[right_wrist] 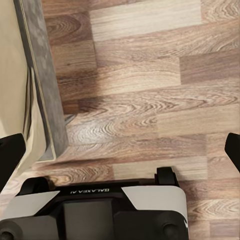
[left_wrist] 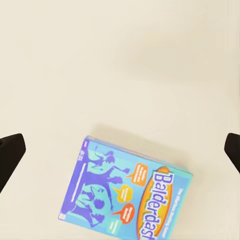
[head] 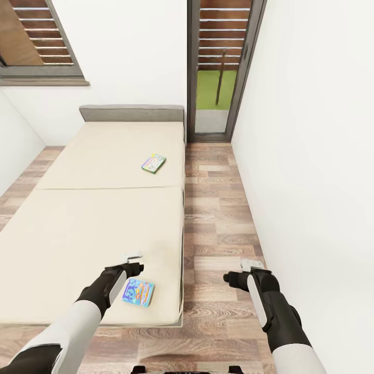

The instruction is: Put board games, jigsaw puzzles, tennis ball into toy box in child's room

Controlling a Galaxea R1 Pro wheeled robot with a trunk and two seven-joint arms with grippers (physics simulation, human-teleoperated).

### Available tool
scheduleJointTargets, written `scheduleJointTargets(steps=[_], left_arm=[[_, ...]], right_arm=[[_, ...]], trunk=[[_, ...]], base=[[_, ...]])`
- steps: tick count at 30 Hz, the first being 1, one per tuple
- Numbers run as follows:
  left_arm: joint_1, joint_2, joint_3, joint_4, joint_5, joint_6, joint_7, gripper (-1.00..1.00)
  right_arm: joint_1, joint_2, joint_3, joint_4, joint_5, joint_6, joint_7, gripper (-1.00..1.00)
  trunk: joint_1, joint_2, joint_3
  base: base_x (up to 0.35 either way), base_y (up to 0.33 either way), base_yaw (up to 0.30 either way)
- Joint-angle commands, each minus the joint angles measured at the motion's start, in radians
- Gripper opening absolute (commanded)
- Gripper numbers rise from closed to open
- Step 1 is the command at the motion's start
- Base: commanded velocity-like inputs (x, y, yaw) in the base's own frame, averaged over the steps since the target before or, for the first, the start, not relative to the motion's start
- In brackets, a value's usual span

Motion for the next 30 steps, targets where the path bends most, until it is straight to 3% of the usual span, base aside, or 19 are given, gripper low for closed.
scheduleJointTargets(steps=[1, 17, 30], left_arm=[[0.0, -0.001, 0.003, -0.003, 0.006, 0.006, 0.003, 1.0], [0.0, 0.002, -0.001, -0.006, 0.004, -0.031, 0.003, 1.0], [0.0, 0.004, -0.008, -0.005, 0.003, -0.106, -0.004, 1.0]], right_arm=[[-0.001, 0.001, -0.001, -0.001, -0.002, 0.004, -0.004, 1.0], [-0.001, 0.001, -0.003, -0.001, 0.001, 0.004, -0.006, 1.0], [-0.001, 0.001, -0.003, -0.001, 0.003, 0.004, -0.006, 1.0]], trunk=[[0.0, -0.002, -0.003], [0.0, -0.002, -0.029], [0.0, -0.002, -0.051]], base=[[0.0, 0.0, 0.0], [0.0, 0.0, 0.0], [0.0, 0.0, 0.0]])
